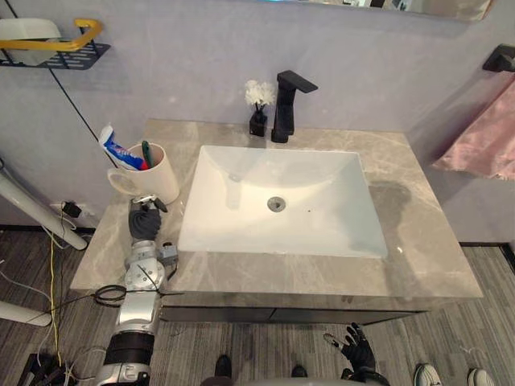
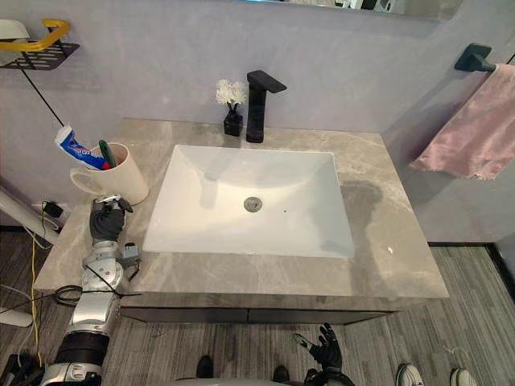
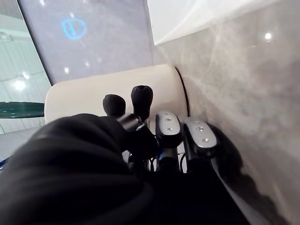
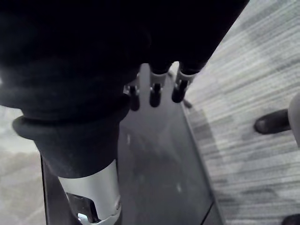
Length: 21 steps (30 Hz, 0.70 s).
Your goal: Organize washtable
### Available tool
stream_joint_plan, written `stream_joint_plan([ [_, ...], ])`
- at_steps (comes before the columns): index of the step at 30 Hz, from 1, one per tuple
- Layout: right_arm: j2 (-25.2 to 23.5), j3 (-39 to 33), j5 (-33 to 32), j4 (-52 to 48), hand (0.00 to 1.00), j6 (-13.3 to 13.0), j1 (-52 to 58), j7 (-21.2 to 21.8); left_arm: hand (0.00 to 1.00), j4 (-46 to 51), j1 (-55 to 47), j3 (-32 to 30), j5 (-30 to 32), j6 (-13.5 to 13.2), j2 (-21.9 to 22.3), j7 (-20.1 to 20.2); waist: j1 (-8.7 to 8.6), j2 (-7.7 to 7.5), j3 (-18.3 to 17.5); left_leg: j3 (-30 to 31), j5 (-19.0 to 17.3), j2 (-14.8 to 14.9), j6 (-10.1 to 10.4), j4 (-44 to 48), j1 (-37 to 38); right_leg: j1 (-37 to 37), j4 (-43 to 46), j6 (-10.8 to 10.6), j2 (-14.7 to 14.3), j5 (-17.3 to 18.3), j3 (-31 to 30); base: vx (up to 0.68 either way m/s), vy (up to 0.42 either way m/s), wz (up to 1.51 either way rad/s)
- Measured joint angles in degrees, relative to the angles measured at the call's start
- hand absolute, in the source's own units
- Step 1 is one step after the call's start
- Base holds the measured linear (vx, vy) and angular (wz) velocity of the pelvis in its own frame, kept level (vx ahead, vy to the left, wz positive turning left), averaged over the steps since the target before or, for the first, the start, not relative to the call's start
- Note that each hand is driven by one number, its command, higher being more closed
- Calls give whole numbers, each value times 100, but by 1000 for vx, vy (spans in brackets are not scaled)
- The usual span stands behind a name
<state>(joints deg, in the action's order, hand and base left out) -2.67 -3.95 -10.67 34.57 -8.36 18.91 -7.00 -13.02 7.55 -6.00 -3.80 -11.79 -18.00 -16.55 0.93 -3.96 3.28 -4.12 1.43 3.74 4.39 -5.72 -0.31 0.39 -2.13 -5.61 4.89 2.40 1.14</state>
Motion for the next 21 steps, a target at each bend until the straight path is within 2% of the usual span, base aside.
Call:
stream_joint_plan([
  [16, 77, -82, -4, -1, 0, -7, -136, 90, 100, -609, 955, 216, 10, 29, -653, 20, -45, -23, 143, -210, 22, -4, -33, 31, -273, -370, -1, -32, -8, -164, -245, -7, 0, -8],
  [21, 78, -85, -4, 0, 0, -14, -117, 90, 100, -786, 1017, 216, 11, 31, -896, 8, -178, -22, 148, -263, 35, 7, -52, 33, -275, -411, -1, -20, -20, -263, -270, -26, -4, -8],
])
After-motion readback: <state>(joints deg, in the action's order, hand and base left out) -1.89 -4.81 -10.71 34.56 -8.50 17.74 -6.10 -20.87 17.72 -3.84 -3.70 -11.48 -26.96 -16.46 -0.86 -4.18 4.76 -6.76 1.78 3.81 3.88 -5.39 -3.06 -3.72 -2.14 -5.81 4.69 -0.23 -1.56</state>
